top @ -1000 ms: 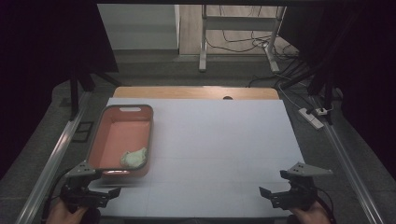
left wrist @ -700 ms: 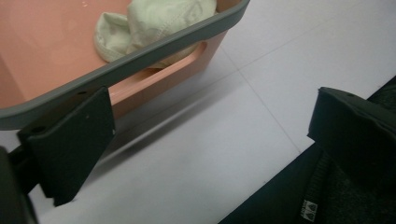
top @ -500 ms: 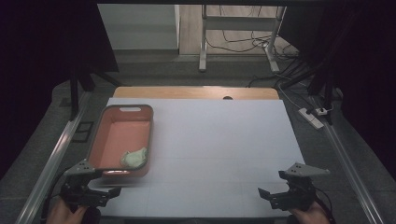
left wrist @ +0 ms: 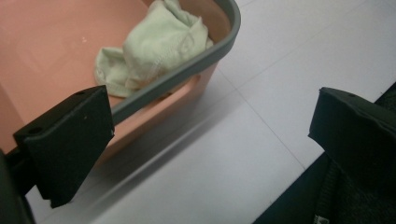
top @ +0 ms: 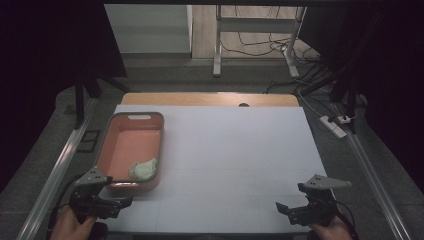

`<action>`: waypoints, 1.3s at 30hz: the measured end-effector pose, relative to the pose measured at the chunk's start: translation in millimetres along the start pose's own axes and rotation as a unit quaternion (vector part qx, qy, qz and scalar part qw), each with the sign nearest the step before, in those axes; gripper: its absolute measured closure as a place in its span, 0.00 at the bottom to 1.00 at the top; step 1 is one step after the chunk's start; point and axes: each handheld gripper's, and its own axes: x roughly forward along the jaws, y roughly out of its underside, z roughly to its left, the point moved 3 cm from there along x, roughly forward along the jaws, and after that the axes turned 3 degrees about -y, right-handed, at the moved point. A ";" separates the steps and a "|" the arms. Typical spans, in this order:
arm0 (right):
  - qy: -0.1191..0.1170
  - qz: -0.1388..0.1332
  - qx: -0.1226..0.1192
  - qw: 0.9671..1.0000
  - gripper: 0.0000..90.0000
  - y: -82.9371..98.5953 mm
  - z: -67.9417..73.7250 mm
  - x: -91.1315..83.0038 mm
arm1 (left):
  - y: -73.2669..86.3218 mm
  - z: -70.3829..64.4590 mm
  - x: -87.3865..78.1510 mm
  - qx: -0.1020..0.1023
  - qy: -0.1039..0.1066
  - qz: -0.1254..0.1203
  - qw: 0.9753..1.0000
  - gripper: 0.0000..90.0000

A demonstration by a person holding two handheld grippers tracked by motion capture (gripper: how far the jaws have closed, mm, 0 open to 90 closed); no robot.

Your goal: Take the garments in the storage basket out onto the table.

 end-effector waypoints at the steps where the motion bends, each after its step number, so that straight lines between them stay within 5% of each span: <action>1: -0.001 0.000 0.000 1.000 0.00 0.0 0.0 0.0 | -0.5 0.2 0.3 0.001 -0.001 0.000 1.000 0.00; 9: -0.002 0.004 -0.004 1.000 0.00 -0.1 0.9 0.6 | -8.9 5.1 2.8 -0.012 -0.006 -0.005 1.000 0.00; 20: -0.004 0.008 -0.006 1.000 0.00 0.0 1.7 1.3 | -21.9 11.5 15.1 0.003 -0.034 0.009 0.999 0.00; 39: -0.006 0.013 -0.014 1.000 0.00 0.0 3.1 2.5 | -39.0 23.5 31.6 0.020 -0.040 0.024 0.999 0.00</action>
